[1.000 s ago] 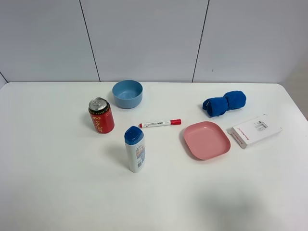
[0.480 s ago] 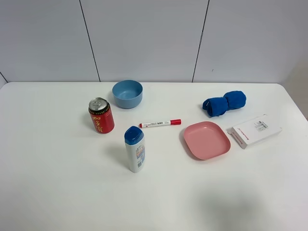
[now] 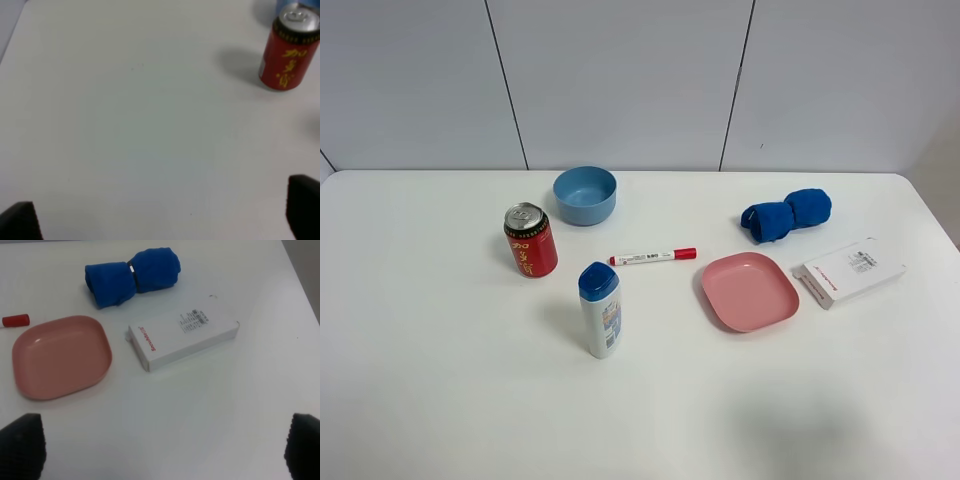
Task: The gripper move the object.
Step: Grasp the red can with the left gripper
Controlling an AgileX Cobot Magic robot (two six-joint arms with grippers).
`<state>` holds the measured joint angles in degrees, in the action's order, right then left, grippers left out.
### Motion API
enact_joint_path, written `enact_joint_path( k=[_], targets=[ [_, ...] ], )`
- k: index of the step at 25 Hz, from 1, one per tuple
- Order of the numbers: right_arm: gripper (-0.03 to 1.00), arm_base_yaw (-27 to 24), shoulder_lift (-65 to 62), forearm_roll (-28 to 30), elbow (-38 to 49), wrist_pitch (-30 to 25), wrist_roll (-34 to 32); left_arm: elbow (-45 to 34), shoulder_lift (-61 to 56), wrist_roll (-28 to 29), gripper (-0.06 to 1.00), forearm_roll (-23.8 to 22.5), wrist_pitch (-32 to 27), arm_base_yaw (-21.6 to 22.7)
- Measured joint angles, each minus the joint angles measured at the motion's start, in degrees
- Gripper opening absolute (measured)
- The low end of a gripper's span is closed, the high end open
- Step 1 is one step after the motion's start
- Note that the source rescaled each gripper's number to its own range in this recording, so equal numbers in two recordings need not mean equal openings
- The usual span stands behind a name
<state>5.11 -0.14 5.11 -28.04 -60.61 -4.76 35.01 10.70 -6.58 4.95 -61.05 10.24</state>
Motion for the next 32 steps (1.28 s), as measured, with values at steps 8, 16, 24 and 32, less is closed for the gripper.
enact_joint_path(
  k=[8,16,24,32],
  targets=[
    [1.00,0.0,0.0,0.0,0.0,0.0,0.0,13.4,19.8,-0.4,1.00,6.4,-0.6,0.0],
    [1.00,0.0,0.0,0.0,0.0,0.0,0.0,25.6,41.1,-4.4,1.00,7.2,-2.2,0.0],
    [1.00,0.0,0.0,0.0,0.0,0.0,0.0,33.9,55.3,-7.0,1.00,8.1,-0.6,-5.7],
    [1.00,0.0,0.0,0.0,0.0,0.0,0.0,37.8,65.8,-9.8,1.00,8.3,4.4,-18.6]
  ],
)
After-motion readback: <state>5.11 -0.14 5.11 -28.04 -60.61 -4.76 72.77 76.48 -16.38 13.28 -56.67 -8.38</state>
